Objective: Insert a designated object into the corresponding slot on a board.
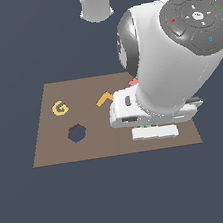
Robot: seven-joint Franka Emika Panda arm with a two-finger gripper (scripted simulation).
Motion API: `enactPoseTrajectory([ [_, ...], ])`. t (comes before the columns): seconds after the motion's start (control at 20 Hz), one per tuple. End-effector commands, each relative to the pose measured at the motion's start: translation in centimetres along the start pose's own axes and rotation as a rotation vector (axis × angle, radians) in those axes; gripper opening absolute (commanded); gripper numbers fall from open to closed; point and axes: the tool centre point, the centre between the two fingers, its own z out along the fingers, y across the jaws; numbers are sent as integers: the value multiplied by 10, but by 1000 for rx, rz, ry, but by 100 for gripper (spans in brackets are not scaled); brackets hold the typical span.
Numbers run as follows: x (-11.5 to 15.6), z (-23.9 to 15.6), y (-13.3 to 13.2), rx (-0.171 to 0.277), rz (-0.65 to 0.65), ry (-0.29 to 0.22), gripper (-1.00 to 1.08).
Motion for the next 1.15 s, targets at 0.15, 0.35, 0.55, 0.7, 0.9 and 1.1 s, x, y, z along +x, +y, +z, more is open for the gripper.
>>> enactPoseTrajectory([
  [0.15,2,0,-2,0,29,0,-100],
  [0.35,2,1,-2,0,26,0,-100],
  [0.55,2,9,-2,0,31,-1,-100],
  [0.7,2,10,-2,0,31,-1,100],
  [0.9,2,10,-2,0,31,-1,100],
  [1.1,2,10,-2,0,31,-1,100],
])
